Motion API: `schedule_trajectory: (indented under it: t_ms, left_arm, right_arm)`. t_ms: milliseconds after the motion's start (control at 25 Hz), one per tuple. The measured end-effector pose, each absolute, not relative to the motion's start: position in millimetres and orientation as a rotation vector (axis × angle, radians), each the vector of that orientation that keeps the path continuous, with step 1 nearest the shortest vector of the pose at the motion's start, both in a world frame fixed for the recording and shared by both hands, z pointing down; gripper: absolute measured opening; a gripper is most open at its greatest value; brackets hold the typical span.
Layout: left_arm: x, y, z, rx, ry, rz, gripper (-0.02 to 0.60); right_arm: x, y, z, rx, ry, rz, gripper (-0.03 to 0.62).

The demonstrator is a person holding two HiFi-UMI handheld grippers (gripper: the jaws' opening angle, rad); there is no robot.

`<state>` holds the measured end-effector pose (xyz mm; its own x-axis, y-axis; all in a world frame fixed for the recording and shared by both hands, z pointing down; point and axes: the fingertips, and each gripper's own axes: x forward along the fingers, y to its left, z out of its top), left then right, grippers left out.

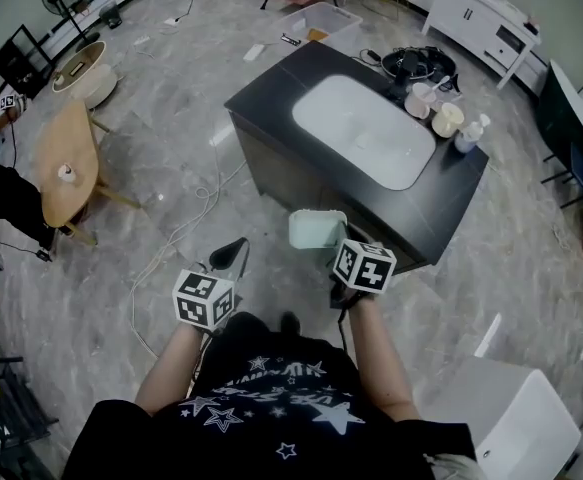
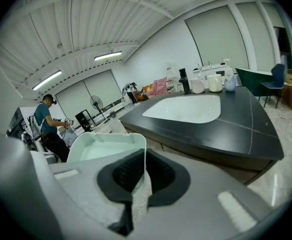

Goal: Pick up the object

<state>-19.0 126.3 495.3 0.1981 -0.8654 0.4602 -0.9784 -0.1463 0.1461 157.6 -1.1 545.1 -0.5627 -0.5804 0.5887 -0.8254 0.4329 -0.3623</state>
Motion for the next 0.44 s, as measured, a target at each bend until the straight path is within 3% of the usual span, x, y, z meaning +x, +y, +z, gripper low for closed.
schedule_trajectory:
  t_ms: [440]
  left_arm:
    - [-37, 215, 502, 2.003, -1.743, 0.337, 0.011]
  right_arm:
    - [134, 64, 548, 1.166, -2.316, 0.889, 0.011]
